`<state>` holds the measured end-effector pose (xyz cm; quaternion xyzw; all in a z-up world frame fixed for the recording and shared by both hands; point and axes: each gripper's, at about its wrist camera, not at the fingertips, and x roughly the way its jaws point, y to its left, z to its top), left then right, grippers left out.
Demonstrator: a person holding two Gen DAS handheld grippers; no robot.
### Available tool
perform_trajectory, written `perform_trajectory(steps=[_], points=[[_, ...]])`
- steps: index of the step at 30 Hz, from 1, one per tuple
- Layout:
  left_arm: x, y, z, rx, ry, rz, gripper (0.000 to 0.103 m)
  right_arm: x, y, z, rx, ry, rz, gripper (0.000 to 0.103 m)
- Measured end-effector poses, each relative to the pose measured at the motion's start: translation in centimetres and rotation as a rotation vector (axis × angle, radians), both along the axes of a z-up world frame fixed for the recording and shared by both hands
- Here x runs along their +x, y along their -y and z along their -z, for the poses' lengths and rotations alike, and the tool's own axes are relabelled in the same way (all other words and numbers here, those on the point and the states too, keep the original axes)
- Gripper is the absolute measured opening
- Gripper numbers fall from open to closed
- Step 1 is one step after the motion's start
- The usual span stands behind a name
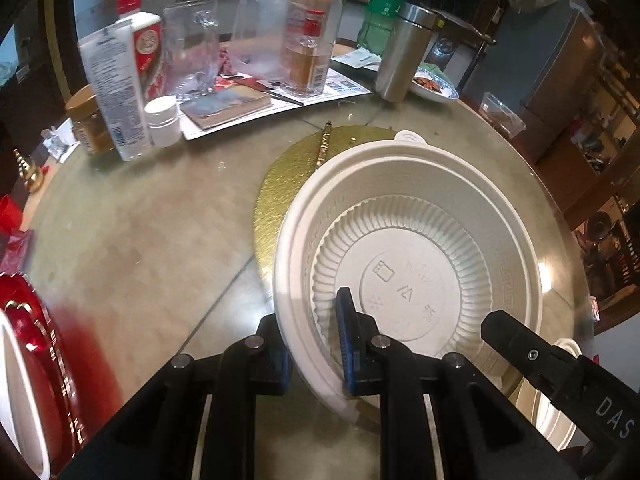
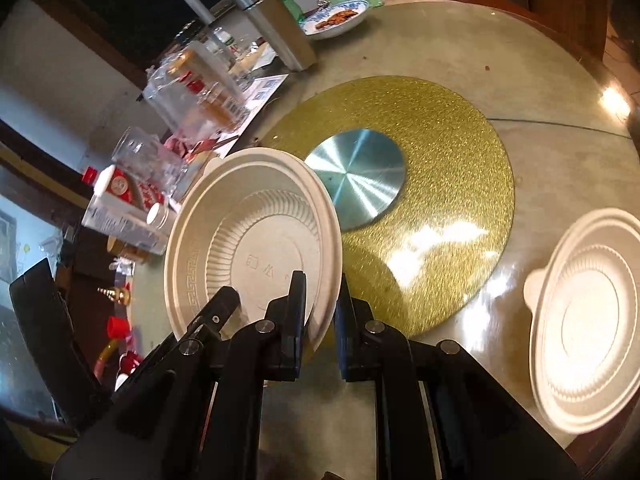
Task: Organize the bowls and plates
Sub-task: 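Grasp the beige bowl rim and lift it off the metal stand, then carry the held beige bowl with both tools toward the red plate stack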
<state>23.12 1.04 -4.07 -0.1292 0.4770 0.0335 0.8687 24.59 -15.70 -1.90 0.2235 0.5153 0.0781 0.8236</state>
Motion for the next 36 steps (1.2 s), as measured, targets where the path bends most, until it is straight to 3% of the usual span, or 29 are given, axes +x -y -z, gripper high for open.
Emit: perform_trajectory(steps=[11, 36], points=[[-4.6, -0.4, -0.1, 0.036, 0.039, 0.008, 0.017, -4.9, -0.6, 0.2, 0.017, 0.035, -0.024, 0.013], [-12.3, -0.2, 0.8, 0.018, 0.056, 0.061, 0.018, -12.7, 0.0, 2.4, 0.020, 0.060, -0.044, 0.013]])
